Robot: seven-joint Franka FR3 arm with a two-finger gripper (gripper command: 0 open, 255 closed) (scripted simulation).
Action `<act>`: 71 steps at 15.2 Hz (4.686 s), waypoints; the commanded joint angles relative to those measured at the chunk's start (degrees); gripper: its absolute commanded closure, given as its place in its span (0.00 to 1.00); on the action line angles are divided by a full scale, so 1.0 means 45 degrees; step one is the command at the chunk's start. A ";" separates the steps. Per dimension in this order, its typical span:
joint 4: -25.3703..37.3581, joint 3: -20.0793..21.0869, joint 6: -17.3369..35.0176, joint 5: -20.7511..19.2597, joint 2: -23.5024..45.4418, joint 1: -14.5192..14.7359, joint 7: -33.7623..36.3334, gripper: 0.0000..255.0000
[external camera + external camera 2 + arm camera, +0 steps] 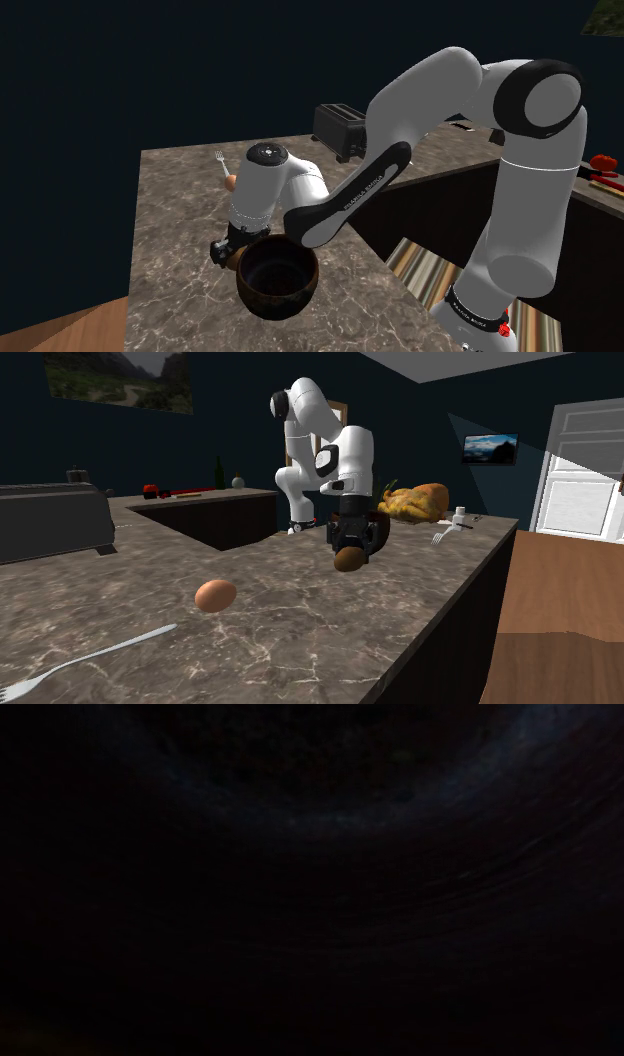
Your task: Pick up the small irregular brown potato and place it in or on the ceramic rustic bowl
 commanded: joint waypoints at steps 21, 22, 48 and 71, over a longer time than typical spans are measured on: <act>0.0868 0.0910 -0.2332 0.2741 -0.2052 -0.0690 -0.2162 1.00; 0.0947 0.0928 -0.2476 0.2858 -0.2146 -0.0706 -0.2257 1.00; -0.0846 0.0898 -0.4843 0.6892 -0.7364 0.0054 -0.3942 1.00; -0.3684 0.1411 -0.2775 0.7553 -0.8217 0.0646 -0.3435 1.00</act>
